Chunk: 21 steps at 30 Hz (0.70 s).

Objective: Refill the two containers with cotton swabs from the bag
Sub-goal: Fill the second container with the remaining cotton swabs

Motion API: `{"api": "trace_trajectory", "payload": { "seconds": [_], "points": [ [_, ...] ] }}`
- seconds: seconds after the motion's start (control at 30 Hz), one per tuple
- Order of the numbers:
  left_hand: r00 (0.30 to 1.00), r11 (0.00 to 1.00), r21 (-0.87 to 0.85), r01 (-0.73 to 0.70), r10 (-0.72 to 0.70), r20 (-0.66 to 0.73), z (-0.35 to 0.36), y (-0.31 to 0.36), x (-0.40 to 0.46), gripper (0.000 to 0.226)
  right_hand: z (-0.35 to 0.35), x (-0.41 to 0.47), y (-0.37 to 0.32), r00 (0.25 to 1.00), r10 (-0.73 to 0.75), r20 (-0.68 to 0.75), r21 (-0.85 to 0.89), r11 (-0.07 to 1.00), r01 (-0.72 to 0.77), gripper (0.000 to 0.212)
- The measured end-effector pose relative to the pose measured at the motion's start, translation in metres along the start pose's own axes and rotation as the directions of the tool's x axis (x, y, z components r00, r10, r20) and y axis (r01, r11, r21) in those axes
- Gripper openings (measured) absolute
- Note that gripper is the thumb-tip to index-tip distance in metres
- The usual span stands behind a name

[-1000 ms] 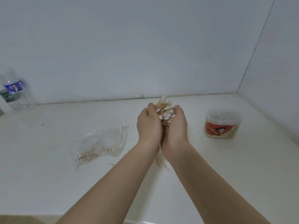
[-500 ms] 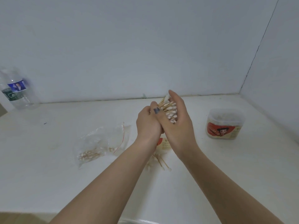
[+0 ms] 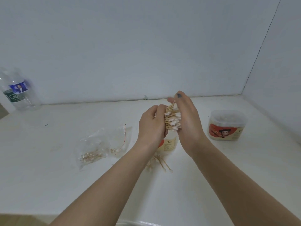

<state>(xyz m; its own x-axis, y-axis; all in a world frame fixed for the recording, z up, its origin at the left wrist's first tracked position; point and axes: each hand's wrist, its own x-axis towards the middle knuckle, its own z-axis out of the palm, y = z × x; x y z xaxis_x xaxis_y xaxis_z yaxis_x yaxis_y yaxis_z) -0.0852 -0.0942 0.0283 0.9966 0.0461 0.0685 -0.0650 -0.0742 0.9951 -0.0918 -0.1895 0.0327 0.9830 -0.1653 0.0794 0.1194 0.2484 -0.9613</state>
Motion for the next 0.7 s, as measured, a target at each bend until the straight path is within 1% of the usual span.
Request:
{"api": "trace_trajectory", "payload": {
  "seconds": [0.1,0.13,0.2,0.3,0.37,0.4,0.43,0.53,0.6,0.7],
  "points": [
    [1.000,1.000,-0.009,0.001,-0.002,-0.019,-0.003,-0.001,0.002,0.037,0.001,0.000,-0.007,0.998,-0.060,-0.020,-0.126,0.990,0.057,0.034],
    [1.000,1.000,-0.006,0.003,-0.004,-0.031,-0.005,-0.001,0.002,0.037,0.000,0.000,-0.008,0.997,-0.080,-0.024,-0.147,0.986,0.075,0.030],
    [0.998,1.000,0.003,0.005,-0.005,-0.064,-0.007,-0.002,0.005,0.039,-0.004,0.000,-0.008,0.995,-0.104,0.005,-0.169,0.980,0.103,0.030],
    [0.994,1.000,0.003,0.020,-0.019,-0.111,-0.008,-0.004,0.009,0.039,-0.007,-0.007,-0.005,0.984,-0.165,0.067,-0.256,0.950,0.177,0.037],
    [0.993,0.999,-0.005,0.038,-0.038,-0.115,-0.007,-0.005,0.010,0.039,-0.005,-0.011,0.001,0.974,-0.225,0.022,-0.293,0.930,0.221,0.024],
    [0.992,0.999,-0.013,0.053,-0.054,-0.116,-0.005,-0.006,0.011,0.038,-0.004,-0.012,0.003,0.965,-0.262,-0.024,-0.299,0.923,0.244,0.016],
    [0.991,0.997,-0.022,0.068,-0.070,-0.117,-0.004,-0.006,0.011,0.035,-0.001,-0.012,0.006,0.953,-0.293,-0.071,-0.307,0.916,0.259,0.013],
    [0.988,0.995,-0.030,0.094,-0.097,-0.123,0.001,-0.005,0.010,0.025,0.006,-0.010,0.013,0.933,-0.329,-0.146,-0.347,0.900,0.263,0.018],
    [0.988,0.996,-0.009,0.086,-0.086,-0.131,0.004,-0.005,0.010,0.027,0.011,-0.009,0.015,0.942,-0.296,-0.160,-0.354,0.908,0.225,0.019],
    [0.986,0.999,0.033,0.030,-0.024,-0.163,0.008,-0.006,0.011,0.029,0.018,-0.008,0.016,0.956,-0.249,-0.155,-0.346,0.920,0.184,0.026]
  ]
}}
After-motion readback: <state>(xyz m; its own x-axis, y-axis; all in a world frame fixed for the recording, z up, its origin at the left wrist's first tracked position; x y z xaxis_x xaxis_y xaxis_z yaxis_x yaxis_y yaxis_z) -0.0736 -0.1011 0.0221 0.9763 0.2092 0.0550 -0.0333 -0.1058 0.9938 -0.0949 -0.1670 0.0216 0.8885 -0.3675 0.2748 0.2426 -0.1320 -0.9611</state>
